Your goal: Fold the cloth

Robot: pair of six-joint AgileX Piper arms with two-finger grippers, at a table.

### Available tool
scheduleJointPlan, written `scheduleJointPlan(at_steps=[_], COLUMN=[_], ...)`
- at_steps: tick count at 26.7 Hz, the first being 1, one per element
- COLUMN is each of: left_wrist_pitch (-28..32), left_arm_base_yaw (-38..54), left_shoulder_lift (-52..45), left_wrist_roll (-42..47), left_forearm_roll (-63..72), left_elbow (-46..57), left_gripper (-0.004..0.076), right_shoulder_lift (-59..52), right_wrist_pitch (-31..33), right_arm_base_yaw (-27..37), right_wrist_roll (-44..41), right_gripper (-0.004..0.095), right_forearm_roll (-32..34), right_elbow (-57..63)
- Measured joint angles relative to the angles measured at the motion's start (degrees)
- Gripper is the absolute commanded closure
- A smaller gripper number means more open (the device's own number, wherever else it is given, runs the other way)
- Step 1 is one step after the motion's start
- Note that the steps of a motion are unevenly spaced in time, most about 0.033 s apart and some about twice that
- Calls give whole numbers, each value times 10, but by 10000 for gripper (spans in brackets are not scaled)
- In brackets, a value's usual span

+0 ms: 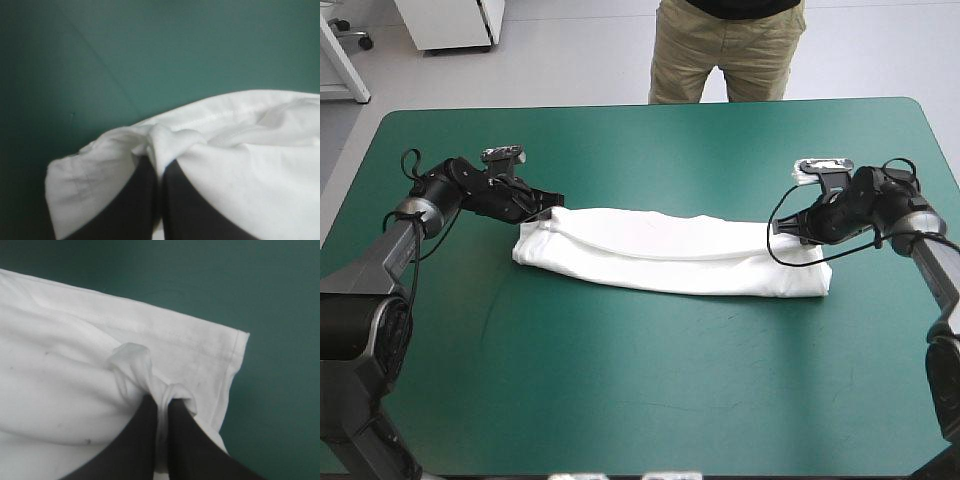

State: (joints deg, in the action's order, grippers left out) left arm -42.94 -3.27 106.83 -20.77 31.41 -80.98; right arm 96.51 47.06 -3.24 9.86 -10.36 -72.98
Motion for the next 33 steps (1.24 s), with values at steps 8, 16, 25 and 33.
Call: scheduleJointPlan(at_steps=[8,16,25,33], left_wrist_pitch=[3,-19,-81,-121], left_arm_base_yaw=[0,0,-6,-188], left_shoulder_lift=[19,9,-74,-56], left_wrist_roll=[-34,-42,-55,-91], left_forearm_roll=[3,-5,15,72], left_elbow=[-3,-12,-79,-82], left_gripper=[438,231,503,733], right_shoulder_lift=[53,25,-142,-350], right_wrist_pitch=[-20,-11,33,70], right_arm_base_yaw=[0,0,36,119], right_wrist_roll=[-2,-36,-48,-53], right_gripper=[557,503,559,926], right_forearm_roll=[1,58,87,97], right_elbow=[-9,-10,-10,10])
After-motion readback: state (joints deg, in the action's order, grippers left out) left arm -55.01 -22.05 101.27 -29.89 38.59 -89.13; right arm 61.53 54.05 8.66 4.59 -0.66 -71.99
